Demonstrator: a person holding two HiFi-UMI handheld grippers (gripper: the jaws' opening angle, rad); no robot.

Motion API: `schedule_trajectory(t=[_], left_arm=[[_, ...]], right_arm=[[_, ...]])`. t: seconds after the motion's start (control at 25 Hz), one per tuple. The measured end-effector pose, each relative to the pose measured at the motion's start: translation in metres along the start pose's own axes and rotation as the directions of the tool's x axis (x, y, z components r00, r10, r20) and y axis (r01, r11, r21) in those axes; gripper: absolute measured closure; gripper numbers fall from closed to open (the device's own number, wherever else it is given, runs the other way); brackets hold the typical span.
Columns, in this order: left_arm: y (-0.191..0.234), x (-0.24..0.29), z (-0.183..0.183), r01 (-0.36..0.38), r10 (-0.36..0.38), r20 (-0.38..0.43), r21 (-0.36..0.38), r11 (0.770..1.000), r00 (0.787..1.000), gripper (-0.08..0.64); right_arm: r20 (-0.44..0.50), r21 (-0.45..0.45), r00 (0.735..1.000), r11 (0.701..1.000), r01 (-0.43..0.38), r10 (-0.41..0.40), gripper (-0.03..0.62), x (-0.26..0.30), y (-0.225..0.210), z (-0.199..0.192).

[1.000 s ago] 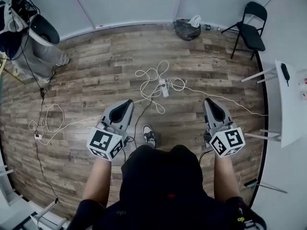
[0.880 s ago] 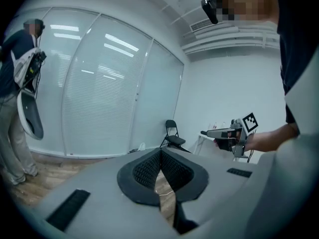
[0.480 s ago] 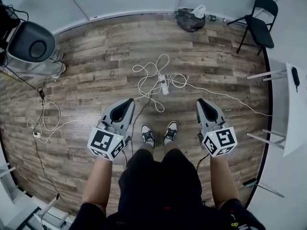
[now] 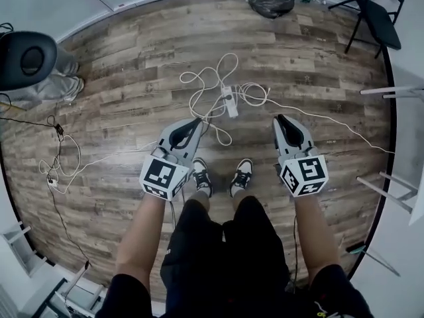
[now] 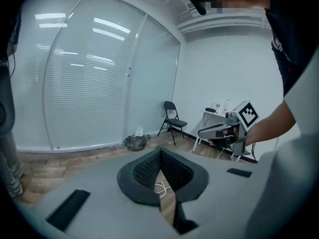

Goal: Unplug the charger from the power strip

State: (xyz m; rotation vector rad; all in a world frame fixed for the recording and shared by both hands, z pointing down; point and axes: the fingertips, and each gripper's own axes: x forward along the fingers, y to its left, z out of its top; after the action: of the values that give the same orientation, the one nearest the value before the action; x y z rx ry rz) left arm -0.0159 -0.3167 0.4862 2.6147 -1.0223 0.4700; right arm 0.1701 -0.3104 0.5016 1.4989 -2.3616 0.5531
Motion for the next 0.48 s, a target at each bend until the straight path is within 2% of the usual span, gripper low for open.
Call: schedule_trajectory(t=[0.12,0.28,0.32,0.4,0.48], left_arm=[[0.014,0.029,-0.046,0.02,-0.02,-0.035,-0.008,1.0,0.999,0.54],[0.035,0.074,-0.115,0.056,-0.054,-0.086,0.015,0.998,0.995,0.54],[0.038,0.087,-0.135,0.071,-0.068,-0.099,0.024,0.997,0.993,0.541],[0.043,0.114,-0.179,0.11,-0.102,-0.126,0.056,0.992,0.987,0.54],[0.054,0.139,-0.224,0.133,-0.121,-0.146,0.074,0.988,0.982,0.54]], right_arm=[[-0.028,0.009,0.999,1.0,0.018,-0.018,0.558,0.032,-0.009,-0.052],[-0.063,-0.002,0.998,1.0,-0.001,0.001,0.557,0.078,-0.015,-0.124],[-0.071,-0.003,0.997,1.0,-0.005,0.005,0.544,0.09,-0.018,-0.145],[-0.089,-0.004,0.996,1.0,-0.006,0.006,0.475,0.115,-0.026,-0.19],[-0.107,-0.008,0.994,1.0,-0.007,0.006,0.462,0.146,-0.032,-0.236]])
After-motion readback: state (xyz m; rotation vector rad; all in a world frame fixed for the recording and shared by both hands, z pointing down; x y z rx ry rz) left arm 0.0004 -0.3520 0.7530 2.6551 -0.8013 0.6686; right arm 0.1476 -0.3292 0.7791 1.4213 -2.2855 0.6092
